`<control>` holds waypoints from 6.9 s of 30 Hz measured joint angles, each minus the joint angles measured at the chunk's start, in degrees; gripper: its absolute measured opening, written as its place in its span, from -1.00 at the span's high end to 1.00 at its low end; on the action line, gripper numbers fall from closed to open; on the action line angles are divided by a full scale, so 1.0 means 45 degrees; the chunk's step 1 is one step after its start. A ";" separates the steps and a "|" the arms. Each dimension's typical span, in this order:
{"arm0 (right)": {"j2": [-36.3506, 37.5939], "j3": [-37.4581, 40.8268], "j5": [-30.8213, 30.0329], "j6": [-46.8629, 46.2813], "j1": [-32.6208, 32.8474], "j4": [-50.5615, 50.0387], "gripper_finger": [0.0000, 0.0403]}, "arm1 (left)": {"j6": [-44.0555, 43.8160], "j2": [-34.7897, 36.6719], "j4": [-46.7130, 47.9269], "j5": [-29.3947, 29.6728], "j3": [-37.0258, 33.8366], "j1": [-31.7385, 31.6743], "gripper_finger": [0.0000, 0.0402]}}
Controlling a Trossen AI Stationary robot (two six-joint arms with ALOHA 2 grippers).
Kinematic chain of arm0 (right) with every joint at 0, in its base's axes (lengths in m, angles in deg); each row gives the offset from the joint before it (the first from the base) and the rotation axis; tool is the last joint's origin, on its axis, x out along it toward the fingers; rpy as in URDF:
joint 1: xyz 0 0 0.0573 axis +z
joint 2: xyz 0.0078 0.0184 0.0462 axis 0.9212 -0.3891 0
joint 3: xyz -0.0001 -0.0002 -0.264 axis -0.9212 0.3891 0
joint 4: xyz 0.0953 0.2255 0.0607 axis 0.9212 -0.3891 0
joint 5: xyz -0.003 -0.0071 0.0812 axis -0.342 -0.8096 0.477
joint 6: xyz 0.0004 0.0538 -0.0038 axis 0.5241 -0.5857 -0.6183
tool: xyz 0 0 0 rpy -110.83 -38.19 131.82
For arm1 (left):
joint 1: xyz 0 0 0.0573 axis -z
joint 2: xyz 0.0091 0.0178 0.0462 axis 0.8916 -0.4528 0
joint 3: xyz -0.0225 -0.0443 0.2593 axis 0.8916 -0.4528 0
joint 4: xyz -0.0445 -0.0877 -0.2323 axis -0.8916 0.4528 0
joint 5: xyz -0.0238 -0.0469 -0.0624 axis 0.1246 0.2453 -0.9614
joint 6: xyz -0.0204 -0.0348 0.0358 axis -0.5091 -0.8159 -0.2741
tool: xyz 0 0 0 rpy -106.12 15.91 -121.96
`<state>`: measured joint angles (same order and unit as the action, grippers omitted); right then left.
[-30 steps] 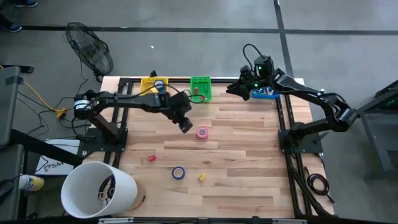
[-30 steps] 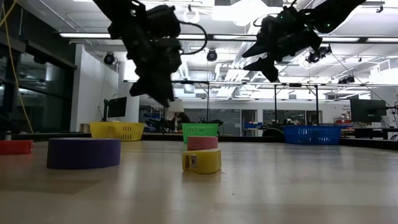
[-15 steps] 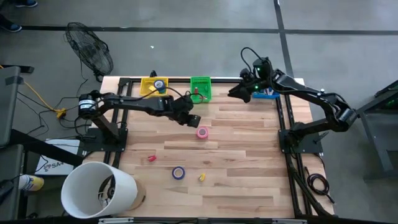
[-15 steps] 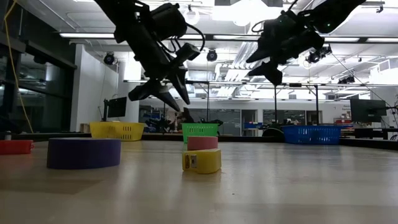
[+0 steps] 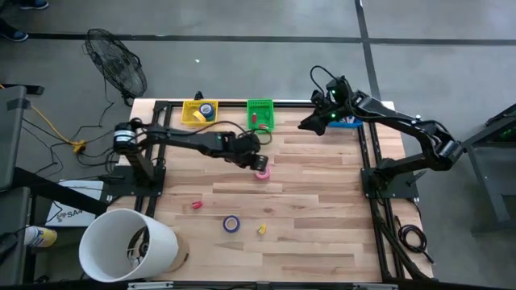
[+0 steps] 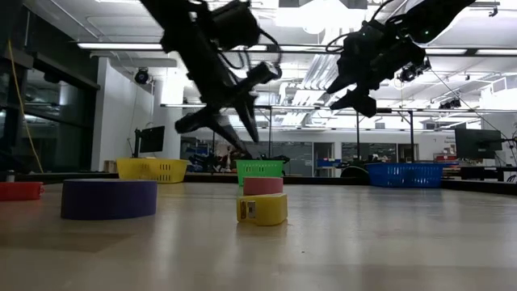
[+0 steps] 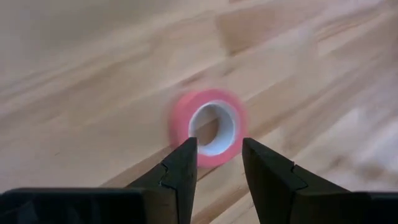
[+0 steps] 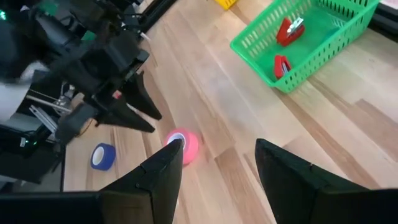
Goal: Pick and place Stapler, Stapler remover, tape
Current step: Put the pink tape into the yellow basket, then put the blue tape into the yellow basket
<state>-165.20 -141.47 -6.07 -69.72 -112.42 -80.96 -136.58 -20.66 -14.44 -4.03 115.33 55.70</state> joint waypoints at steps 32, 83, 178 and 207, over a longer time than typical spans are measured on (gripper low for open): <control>0.0248 -0.0005 -0.2073 0.3111 -0.0010 -0.4225 0.04 | -0.0325 -0.3112 0.3669 -0.0230 0.3382 -0.0024 0.38; 0.0243 0.0000 -0.2831 0.3237 0.0000 -0.4439 0.04 | -0.5794 -0.0945 1.2570 0.9611 0.3219 -0.4482 0.84; 0.0238 0.0005 -0.4171 0.1194 -0.0001 -0.4156 0.04 | -0.4994 -0.3035 1.0682 1.0582 0.2916 -0.7859 0.04; 0.0238 0.0005 -0.4205 0.2282 0.0000 -0.4284 0.04 | 0.5256 0.0320 1.1725 0.6010 0.4149 -0.3180 0.04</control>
<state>-164.13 -141.45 -25.00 -59.45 -112.42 -100.23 -112.93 -19.22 38.32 23.01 134.00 41.39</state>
